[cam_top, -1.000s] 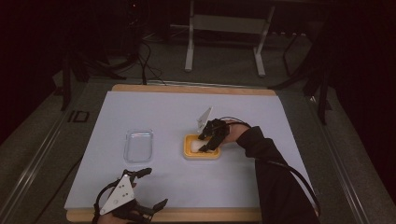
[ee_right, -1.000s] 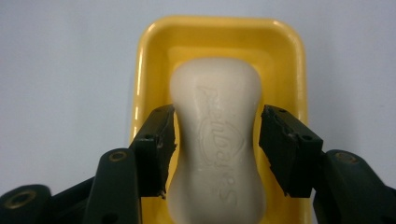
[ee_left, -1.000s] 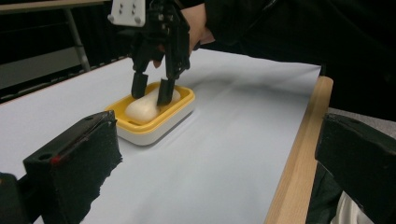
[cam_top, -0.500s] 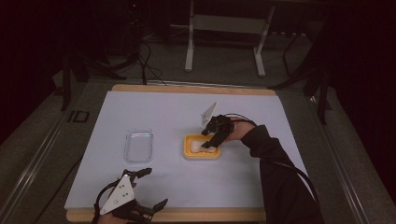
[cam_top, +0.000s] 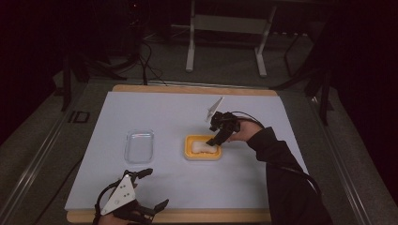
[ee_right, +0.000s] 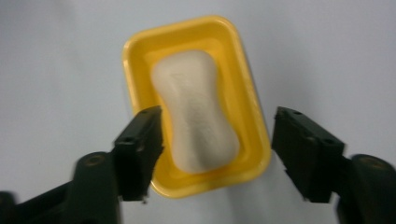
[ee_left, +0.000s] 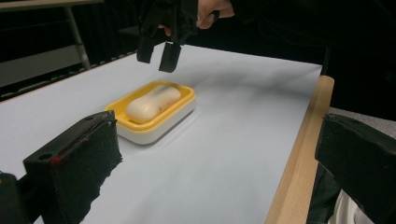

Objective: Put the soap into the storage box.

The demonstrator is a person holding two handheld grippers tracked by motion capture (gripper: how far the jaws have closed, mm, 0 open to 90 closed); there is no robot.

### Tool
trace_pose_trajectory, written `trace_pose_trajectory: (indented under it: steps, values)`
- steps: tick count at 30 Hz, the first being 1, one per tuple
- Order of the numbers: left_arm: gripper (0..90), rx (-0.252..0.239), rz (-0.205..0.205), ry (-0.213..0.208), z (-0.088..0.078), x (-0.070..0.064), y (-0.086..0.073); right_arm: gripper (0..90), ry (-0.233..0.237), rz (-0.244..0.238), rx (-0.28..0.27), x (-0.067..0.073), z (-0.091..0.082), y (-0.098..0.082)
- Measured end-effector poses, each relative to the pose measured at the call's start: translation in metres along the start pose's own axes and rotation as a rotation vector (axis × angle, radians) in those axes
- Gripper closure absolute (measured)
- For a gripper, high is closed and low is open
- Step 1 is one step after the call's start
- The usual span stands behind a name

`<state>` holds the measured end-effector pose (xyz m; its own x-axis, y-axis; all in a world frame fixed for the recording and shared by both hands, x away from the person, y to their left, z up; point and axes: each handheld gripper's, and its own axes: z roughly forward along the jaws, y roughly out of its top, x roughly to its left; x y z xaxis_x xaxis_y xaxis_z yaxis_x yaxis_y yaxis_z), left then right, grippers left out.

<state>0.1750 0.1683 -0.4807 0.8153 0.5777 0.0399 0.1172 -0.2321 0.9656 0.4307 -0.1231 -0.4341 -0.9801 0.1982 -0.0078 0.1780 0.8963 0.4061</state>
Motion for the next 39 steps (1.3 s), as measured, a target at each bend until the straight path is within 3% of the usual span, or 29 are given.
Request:
trace_pose_trajectory:
  steps: [4, 6, 8, 11, 15, 17, 21, 27, 31, 39]
  values:
    - [0.2, -0.002, -0.002, 0.001, 0.0, 0.0, 0.0, 28.5, -0.024, 0.072, 0.004, -0.003, -0.003, -0.004]
    - [0.2, -0.002, -0.003, 0.001, 0.0, 0.001, 0.0, 27.4, -0.039, 0.083, -0.003, -0.002, -0.004, -0.006]
    - [0.2, -0.002, -0.003, 0.001, 0.0, 0.0, 0.0, 19.9, -0.057, 0.113, -0.012, -0.002, -0.005, -0.008]
    - [0.2, -0.002, -0.003, 0.001, 0.0, 0.0, 0.0, 12.7, -0.042, 0.15, -0.043, -0.002, -0.008, -0.012]
    - [0.2, -0.003, -0.005, 0.001, 0.0, 0.001, 0.0, 12.5, -0.077, 0.191, -0.054, 0.001, -0.01, -0.018]
    - [0.2, -0.001, -0.005, 0.001, 0.0, 0.001, 0.0, 12.5, -0.073, 0.212, -0.067, 0.004, -0.011, -0.022]
    - [0.2, 0.0, -0.005, 0.0, 0.0, 0.0, 0.0, 11.0, -0.111, 0.228, -0.08, 0.011, -0.01, -0.029]
    - [0.2, -0.002, -0.007, 0.0, 0.0, 0.0, 0.0, 11.3, -0.161, 0.3, -0.104, 0.015, -0.008, -0.043]
    - [0.2, -0.001, -0.006, -0.002, 0.001, 0.0, 0.0, 11.3, -0.157, 0.348, -0.126, 0.017, -0.01, -0.053]
    - [0.2, -0.001, -0.008, -0.006, 0.002, 0.0, 0.001, 11.3, -0.214, 0.412, -0.169, 0.026, -0.018, -0.072]
